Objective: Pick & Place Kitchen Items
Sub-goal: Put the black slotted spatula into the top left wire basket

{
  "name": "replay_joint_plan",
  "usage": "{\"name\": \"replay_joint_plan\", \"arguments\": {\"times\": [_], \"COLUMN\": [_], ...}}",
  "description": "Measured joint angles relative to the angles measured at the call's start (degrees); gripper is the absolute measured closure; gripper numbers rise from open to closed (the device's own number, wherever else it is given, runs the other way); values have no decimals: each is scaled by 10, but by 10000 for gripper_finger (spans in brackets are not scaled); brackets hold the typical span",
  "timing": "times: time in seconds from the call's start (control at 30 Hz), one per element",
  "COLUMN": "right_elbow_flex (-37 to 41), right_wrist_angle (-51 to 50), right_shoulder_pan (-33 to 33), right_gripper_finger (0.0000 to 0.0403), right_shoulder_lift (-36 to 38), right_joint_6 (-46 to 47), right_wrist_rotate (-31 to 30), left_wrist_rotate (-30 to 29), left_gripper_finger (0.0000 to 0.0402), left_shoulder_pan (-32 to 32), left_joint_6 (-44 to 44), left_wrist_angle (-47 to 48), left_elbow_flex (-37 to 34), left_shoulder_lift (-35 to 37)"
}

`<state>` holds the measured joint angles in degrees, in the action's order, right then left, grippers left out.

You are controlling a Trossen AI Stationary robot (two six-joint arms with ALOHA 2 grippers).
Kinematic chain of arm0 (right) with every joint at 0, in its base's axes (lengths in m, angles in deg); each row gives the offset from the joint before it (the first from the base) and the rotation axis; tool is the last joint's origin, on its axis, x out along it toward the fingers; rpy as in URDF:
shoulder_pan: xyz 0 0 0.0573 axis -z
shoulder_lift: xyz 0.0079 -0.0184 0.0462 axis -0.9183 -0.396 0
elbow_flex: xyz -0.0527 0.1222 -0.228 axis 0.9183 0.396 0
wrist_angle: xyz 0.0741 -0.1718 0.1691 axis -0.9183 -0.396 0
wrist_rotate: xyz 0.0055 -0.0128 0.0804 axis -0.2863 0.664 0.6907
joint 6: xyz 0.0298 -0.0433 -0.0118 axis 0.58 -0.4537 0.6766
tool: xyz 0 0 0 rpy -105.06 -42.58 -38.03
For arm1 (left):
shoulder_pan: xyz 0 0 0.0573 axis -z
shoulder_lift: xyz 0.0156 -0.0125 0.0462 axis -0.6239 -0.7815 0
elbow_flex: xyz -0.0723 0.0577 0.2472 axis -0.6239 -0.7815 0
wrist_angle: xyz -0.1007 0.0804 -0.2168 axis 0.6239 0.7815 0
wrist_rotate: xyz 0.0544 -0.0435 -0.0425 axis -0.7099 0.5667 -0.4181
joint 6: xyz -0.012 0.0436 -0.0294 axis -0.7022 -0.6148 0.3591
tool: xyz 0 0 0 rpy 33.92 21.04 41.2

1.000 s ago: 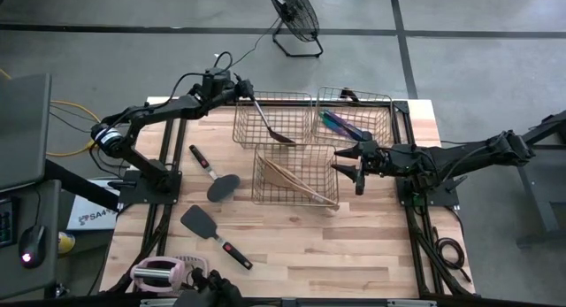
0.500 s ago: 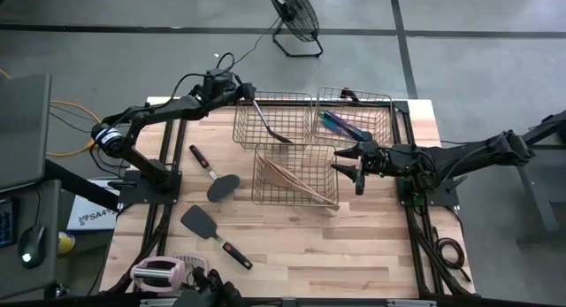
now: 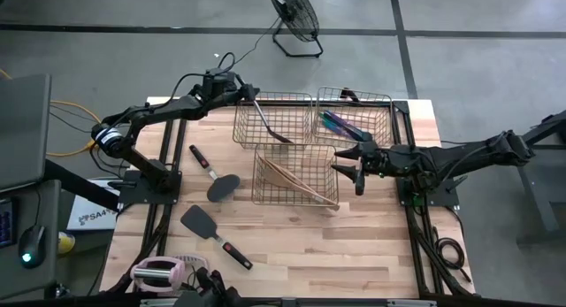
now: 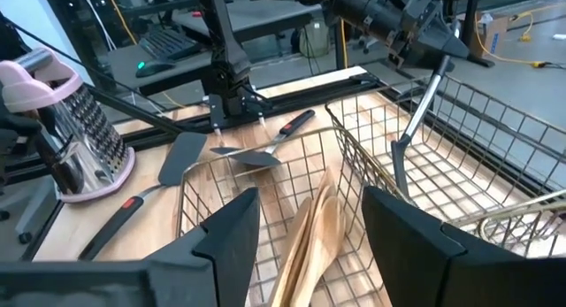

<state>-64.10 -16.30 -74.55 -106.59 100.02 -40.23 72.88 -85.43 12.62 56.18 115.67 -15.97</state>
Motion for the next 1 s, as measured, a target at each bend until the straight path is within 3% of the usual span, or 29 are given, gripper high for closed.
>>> {"name": "replay_joint_plan", "arguments": {"times": [0.53, 1.0], "right_elbow_flex": [0, 0], "right_wrist_angle": [-11, -24], "right_shoulder_pan": [0, 0], "right_gripper_finger": [210, 210], "right_shoulder_lift": [0, 0], "right_joint_6": [0, -15], "right_wrist_rotate": [-16, -56], "left_wrist_rotate": [3, -71], "left_gripper_finger": [132, 132], "left_shoulder_pan": [0, 0], "left_joint_6": [-43, -166], "left_wrist_angle": [3, 34], "left_elbow_flex": [0, 0], "left_shoulder_lift": [1, 21]}}
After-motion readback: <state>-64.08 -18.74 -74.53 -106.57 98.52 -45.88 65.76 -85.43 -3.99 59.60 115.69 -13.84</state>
